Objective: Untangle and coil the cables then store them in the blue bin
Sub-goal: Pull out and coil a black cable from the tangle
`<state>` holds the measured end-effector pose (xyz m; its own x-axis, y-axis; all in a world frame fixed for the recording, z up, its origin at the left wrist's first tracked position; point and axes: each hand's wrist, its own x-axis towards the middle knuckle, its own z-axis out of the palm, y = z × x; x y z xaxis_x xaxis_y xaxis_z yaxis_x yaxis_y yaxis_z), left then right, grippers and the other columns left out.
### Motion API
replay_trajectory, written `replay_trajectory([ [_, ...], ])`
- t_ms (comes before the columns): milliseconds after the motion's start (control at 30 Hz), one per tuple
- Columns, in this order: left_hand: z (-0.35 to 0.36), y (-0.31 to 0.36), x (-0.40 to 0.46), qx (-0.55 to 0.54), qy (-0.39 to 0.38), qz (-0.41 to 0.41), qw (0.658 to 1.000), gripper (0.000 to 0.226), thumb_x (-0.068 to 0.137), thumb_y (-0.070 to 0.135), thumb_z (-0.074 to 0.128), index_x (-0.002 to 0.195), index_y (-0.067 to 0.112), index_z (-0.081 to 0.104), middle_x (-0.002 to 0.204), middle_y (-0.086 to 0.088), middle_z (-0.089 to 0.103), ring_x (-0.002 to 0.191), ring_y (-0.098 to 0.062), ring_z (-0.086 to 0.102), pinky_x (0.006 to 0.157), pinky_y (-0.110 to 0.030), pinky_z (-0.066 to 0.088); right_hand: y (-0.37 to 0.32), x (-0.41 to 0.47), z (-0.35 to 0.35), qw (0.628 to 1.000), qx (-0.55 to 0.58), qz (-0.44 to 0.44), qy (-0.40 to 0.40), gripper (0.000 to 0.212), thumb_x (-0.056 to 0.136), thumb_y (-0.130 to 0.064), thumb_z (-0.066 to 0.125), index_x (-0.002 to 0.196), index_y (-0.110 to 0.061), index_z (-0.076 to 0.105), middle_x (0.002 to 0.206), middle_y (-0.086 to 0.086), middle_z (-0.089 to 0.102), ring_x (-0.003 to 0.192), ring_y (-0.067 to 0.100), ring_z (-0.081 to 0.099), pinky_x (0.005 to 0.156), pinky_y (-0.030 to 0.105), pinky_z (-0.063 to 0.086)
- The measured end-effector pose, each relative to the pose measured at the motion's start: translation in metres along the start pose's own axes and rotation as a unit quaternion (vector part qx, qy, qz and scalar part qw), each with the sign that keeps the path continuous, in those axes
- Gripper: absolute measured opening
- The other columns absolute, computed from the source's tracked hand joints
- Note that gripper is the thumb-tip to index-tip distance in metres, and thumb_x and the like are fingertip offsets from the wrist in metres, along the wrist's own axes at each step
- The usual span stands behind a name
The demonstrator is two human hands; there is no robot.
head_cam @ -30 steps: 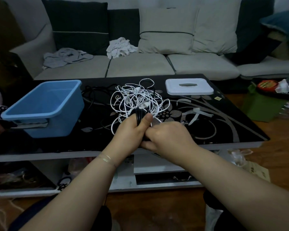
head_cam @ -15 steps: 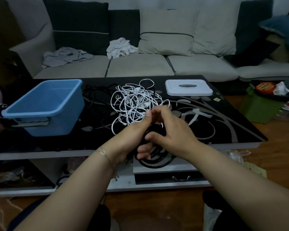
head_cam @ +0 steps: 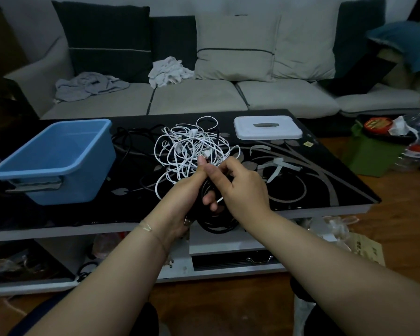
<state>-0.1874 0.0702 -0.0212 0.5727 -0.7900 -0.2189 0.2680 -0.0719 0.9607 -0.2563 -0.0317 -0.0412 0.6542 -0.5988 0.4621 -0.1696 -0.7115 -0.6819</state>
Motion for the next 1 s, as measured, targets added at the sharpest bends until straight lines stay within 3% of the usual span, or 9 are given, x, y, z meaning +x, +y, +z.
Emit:
replay_trajectory([
  [100,-0.002,-0.005,0.004,0.007,0.013,0.011,1.0,0.06,0.083,0.068,0.044,0.099,0.02,0.075,0.049,0.001,0.04,0.044,-0.014,0.048,0.089,-0.05,0.05,0.001,0.002,0.002,1.0,-0.016,0.02,0.011,0.062,0.074,-0.081,0.026,0.077,-0.024,0.05,0.061,-0.006,0.06,0.066,0.015,0.06,0.061,0.032,0.042],
  [167,-0.003,-0.006,0.005,0.029,0.024,0.021,0.999,0.058,0.088,0.063,0.046,0.101,0.014,0.074,0.049,0.0,0.041,0.044,-0.015,0.048,0.093,-0.053,0.049,0.002,0.005,0.006,0.999,-0.033,0.026,0.01,0.058,0.077,-0.077,0.024,0.078,-0.024,0.049,0.062,-0.004,0.06,0.068,0.018,0.059,0.061,0.032,0.04],
  [301,0.001,-0.009,0.013,0.086,0.093,0.045,0.991,0.072,0.091,0.06,0.047,0.095,-0.01,0.065,0.044,0.002,0.037,0.043,-0.014,0.04,0.063,-0.037,0.057,0.007,0.011,0.016,0.998,-0.044,0.038,-0.013,0.043,0.093,-0.061,0.031,0.075,-0.024,0.045,0.063,-0.003,0.058,0.069,0.023,0.055,0.062,0.034,0.038],
  [401,0.002,-0.008,0.021,0.122,0.127,0.067,0.982,0.052,0.095,0.05,0.047,0.074,0.005,0.062,0.038,0.004,0.036,0.039,-0.014,0.036,0.049,-0.029,0.047,0.012,0.021,0.022,0.989,0.097,0.067,-0.085,0.051,0.097,-0.056,0.029,0.069,-0.023,0.055,0.061,-0.005,0.059,0.067,0.02,0.058,0.069,0.038,0.048],
  [501,0.0,-0.007,0.028,0.138,0.142,0.07,0.978,0.04,0.098,0.039,0.047,0.08,0.009,0.065,0.034,0.007,0.04,0.03,-0.011,0.036,0.051,-0.03,0.044,0.019,0.04,0.02,0.963,0.195,0.142,-0.123,0.059,0.1,-0.052,0.025,0.072,-0.022,0.067,0.07,-0.001,0.067,0.077,0.019,0.065,0.081,0.033,0.047],
  [601,0.001,-0.008,0.033,0.166,0.156,0.079,0.971,0.044,0.098,0.039,0.049,0.067,0.008,0.055,0.033,0.007,0.044,0.027,-0.011,0.038,0.059,-0.036,0.046,0.041,0.06,0.002,0.99,-0.011,0.128,-0.067,0.038,0.1,-0.045,0.037,0.095,-0.021,0.065,0.094,0.005,0.068,0.093,0.026,0.063,0.08,0.034,0.046],
  [701,-0.002,-0.008,0.032,0.193,0.164,0.09,0.963,0.046,0.097,0.043,0.049,0.063,0.012,0.052,0.034,0.009,0.043,0.03,-0.013,0.041,0.06,-0.038,0.047,0.07,0.075,-0.03,0.952,-0.242,0.176,-0.071,0.025,0.095,-0.023,0.047,0.118,-0.026,0.056,0.125,0.008,0.056,0.112,0.032,0.054,0.079,0.035,0.041],
  [868,-0.005,-0.01,0.03,0.178,0.149,0.078,0.97,0.043,0.097,0.042,0.049,0.068,0.01,0.054,0.034,0.009,0.044,0.029,-0.01,0.04,0.06,-0.035,0.048,0.113,0.078,-0.048,0.901,-0.322,0.215,-0.194,0.048,0.092,-0.007,0.048,0.131,-0.035,0.051,0.139,0.012,0.03,0.128,0.034,0.035,0.097,0.042,0.04],
  [1002,-0.001,-0.008,0.026,0.114,0.119,0.046,0.985,0.039,0.099,0.038,0.047,0.075,0.008,0.056,0.033,0.007,0.039,0.033,-0.011,0.032,0.045,-0.025,0.044,0.145,0.069,-0.042,0.924,-0.292,0.141,-0.204,0.03,0.092,-0.021,0.061,0.121,-0.028,0.063,0.134,0.007,0.035,0.121,0.03,0.041,0.098,0.039,0.042],
])
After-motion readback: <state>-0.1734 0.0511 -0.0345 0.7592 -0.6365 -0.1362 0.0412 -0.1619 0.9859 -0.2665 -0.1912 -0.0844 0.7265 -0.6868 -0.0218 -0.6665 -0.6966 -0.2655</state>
